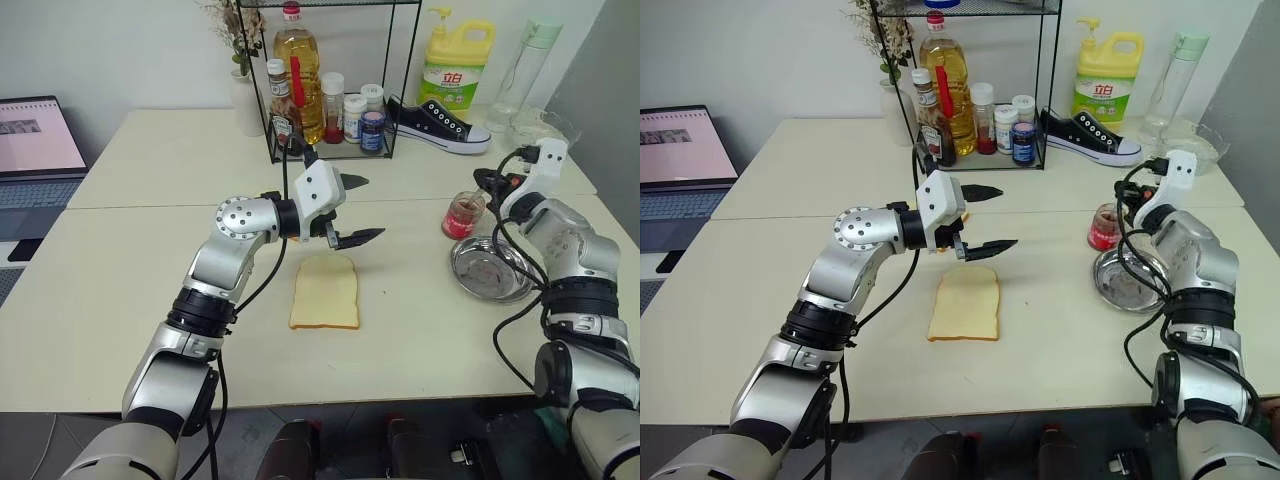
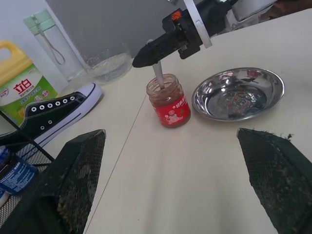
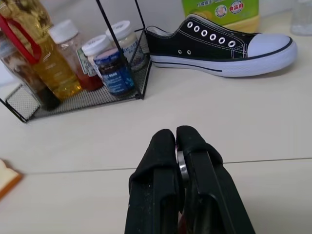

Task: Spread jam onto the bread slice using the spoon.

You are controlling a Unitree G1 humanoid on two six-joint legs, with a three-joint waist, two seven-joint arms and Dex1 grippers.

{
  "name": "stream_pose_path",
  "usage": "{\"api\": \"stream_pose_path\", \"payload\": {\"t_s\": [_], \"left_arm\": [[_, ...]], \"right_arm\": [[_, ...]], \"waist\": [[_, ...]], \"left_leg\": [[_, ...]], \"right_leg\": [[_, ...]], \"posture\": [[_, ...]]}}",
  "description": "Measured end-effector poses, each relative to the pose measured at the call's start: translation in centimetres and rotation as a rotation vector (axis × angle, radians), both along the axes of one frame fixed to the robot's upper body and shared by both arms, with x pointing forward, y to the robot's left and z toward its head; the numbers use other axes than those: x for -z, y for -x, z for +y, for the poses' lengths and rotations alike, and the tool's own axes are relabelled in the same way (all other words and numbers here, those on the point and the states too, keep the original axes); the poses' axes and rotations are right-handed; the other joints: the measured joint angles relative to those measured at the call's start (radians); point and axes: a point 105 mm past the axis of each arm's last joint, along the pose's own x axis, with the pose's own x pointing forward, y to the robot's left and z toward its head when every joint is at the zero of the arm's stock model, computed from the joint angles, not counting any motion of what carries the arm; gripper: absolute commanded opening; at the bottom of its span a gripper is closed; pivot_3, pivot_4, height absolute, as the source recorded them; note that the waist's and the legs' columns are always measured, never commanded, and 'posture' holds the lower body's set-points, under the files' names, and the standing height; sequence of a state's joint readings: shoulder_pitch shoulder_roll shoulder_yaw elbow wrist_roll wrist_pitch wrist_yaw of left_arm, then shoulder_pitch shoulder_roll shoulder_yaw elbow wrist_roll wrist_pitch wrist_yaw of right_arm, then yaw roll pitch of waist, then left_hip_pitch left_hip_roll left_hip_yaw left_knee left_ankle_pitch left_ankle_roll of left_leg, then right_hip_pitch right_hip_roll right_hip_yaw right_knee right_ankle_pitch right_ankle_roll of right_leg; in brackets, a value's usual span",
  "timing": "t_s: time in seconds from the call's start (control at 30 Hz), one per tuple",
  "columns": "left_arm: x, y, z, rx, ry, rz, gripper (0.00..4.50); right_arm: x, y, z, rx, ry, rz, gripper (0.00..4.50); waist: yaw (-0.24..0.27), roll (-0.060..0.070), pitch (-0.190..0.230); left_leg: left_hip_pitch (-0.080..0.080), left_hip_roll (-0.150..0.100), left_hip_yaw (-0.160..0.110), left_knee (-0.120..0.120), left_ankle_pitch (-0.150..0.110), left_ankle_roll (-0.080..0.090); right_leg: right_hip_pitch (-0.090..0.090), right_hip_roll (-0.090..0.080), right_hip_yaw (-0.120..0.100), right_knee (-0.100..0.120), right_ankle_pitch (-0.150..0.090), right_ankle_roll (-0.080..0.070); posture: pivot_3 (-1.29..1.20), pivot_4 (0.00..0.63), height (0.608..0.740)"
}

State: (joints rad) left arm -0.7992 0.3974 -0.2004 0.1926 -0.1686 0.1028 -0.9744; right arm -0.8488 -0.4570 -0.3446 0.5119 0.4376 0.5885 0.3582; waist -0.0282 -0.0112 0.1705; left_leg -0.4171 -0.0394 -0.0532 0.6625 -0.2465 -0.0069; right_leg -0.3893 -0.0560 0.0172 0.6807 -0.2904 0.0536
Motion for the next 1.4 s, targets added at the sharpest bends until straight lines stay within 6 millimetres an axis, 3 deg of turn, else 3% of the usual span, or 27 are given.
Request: {"api": "stream_pose_path", "payload": {"t_s": [0.23,0.57,0.93,1.17,1.4], "left_arm": [[0.0,0.0,-0.1,0.004,0.002,-0.001,4.5],[-0.3,0.0,-0.4,0.025,0.0,-0.01,4.5],[-0.5,0.0,-0.7,0.036,0.004,-0.016,4.5],[-0.4,0.1,-0.6,0.047,-0.006,-0.012,4.5],[-0.2,-0.1,-0.1,0.035,-0.015,-0.001,4.5]], "right_arm": [[-0.6,0.4,-1.7,0.061,-0.153,0.017,0.03],[-2.8,1.1,-2.5,0.086,-0.108,-0.043,0.03],[-3.2,1.3,-3.0,0.105,-0.097,-0.056,0.03],[-3.6,1.9,-4.7,0.17,-0.295,-0.06,0.03],[-3.8,2.2,-5.0,0.179,-0.488,-0.058,0.03]], "waist": [[0.0,0.0,0.0],[0.0,0.0,0.0],[0.0,0.0,0.0],[0.0,0.0,0.0],[0.0,0.0,0.0]], "left_leg": [[0.0,0.0,0.0,0.0,0.0,0.0],[0.0,0.0,0.0,0.0,0.0,0.0],[0.0,0.0,0.0,0.0,0.0,0.0],[0.0,0.0,0.0,0.0,0.0,0.0],[0.0,0.0,0.0,0.0,0.0,0.0]], "right_leg": [[0.0,0.0,0.0,0.0,0.0,0.0],[0.0,0.0,0.0,0.0,0.0,0.0],[0.0,0.0,0.0,0.0,0.0,0.0],[0.0,0.0,0.0,0.0,0.0,0.0],[0.0,0.0,0.0,0.0,0.0,0.0]], "posture": [[0.0,0.15,0.74],[0.0,0.15,0.74],[0.0,0.15,0.74],[0.0,0.15,0.74],[0.0,0.15,0.74]]}}
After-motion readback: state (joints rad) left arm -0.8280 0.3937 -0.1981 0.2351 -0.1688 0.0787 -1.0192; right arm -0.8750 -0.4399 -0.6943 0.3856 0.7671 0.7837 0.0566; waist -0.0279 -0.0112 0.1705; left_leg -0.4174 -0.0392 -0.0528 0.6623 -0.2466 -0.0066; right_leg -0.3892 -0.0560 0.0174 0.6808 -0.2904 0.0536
